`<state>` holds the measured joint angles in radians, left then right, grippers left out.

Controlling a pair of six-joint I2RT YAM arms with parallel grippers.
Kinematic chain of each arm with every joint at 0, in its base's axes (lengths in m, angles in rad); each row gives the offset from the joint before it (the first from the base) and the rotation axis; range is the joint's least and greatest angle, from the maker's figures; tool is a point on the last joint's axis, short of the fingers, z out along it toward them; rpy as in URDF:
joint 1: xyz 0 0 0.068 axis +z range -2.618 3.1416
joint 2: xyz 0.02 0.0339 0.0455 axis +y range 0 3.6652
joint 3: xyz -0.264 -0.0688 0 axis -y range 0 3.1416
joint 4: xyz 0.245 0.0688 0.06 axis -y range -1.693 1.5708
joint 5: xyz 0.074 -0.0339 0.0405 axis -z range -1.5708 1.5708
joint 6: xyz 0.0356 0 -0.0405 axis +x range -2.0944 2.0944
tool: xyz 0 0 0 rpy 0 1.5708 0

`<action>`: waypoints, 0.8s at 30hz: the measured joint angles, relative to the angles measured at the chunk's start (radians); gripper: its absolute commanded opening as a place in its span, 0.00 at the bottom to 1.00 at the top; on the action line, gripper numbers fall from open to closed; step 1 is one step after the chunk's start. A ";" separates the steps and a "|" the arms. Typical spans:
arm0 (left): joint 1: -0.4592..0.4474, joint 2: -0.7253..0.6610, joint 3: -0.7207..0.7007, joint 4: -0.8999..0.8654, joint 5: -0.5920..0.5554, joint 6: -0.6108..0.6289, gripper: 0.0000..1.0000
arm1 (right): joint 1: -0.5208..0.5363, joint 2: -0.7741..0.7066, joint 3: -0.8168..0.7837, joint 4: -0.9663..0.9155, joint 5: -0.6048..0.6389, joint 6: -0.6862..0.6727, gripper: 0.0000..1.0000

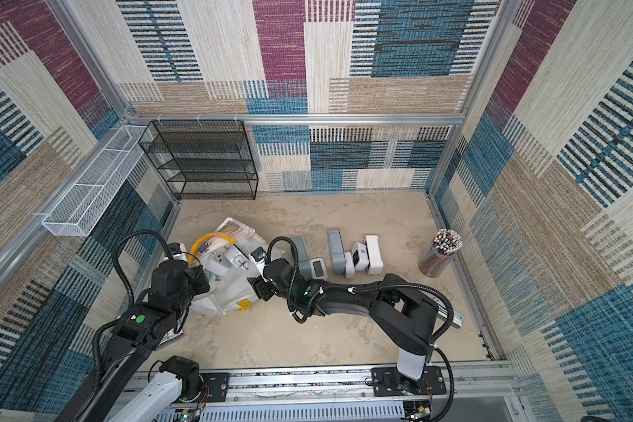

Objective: Take the alarm clock out of the canvas bag
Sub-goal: Pick up the alarm from the canvas bag.

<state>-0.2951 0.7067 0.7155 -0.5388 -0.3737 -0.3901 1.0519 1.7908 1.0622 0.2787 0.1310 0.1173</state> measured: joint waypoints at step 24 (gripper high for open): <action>-0.001 -0.002 0.021 0.000 0.033 0.005 0.00 | -0.016 0.268 0.238 -0.076 0.000 -0.078 0.55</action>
<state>-0.2958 0.7048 0.7364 -0.5388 -0.3408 -0.3855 1.0355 2.0590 1.3003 0.2031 0.1314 0.0395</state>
